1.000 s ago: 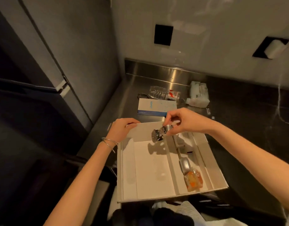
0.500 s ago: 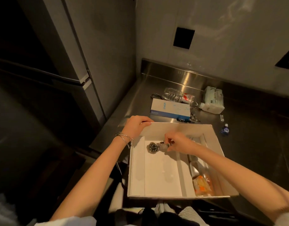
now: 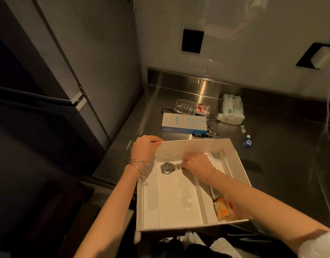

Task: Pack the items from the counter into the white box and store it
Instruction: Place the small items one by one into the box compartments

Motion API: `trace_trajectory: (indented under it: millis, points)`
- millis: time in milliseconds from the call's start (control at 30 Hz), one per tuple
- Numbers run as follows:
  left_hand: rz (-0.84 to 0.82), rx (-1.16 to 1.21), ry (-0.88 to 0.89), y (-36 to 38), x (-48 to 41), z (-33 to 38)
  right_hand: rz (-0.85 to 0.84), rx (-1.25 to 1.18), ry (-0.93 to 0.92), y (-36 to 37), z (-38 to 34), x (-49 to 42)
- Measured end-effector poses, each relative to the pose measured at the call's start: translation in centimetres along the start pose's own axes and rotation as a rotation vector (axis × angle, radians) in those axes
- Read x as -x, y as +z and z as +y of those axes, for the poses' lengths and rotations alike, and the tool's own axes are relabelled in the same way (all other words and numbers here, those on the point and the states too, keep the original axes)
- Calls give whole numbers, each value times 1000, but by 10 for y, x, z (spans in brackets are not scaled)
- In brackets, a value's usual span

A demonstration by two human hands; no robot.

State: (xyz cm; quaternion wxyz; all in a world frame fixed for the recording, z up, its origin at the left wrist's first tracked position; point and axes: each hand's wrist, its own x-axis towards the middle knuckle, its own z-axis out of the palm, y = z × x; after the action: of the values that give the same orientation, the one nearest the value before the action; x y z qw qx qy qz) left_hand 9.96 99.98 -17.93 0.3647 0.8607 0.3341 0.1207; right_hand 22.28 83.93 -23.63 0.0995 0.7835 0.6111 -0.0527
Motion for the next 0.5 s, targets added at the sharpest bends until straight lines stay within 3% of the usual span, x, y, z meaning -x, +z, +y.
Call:
trace_trajectory:
  millis: [267,400,500]
  points:
    - [12,15,3,3,1,-4,125,-479,23,-76,53,47]
    - [22,4,4,5,-1,-6,306,-635,223,-96,107,52]
    - [37,-3,8,6,-1,-5,223,-722,451,-75,145,26]
